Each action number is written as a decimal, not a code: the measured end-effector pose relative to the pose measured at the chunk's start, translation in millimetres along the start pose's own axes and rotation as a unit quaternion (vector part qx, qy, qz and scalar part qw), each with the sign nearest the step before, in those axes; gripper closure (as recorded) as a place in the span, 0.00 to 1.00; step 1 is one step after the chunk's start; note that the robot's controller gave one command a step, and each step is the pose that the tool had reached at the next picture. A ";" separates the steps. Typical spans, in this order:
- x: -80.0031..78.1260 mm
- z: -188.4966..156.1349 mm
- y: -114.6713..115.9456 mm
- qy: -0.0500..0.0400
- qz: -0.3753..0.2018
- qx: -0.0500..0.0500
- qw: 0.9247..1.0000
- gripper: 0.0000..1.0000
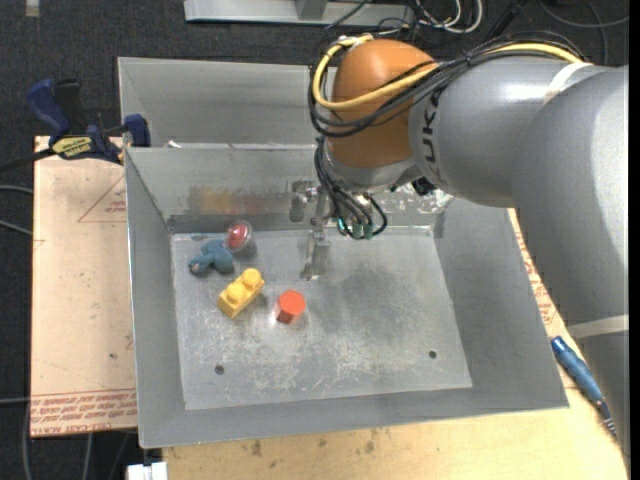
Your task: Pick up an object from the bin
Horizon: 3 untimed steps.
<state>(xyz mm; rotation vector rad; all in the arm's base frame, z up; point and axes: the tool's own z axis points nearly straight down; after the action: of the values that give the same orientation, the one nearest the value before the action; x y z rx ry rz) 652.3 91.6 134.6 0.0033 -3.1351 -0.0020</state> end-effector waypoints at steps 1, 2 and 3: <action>26.1 66.2 72.0 -0.003 -0.254 0.000 0.967 0.00; 53.6 33.2 94.2 -0.004 -0.278 0.000 0.960 0.00; 47.5 34.6 82.1 -0.005 -0.329 0.001 0.944 0.00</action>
Offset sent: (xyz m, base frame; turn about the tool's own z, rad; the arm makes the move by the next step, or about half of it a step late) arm -0.0257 0.0693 -0.0646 -0.5143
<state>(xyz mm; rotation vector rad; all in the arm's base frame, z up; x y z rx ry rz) 604.4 173.7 100.4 1.0369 -2.9694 -0.0010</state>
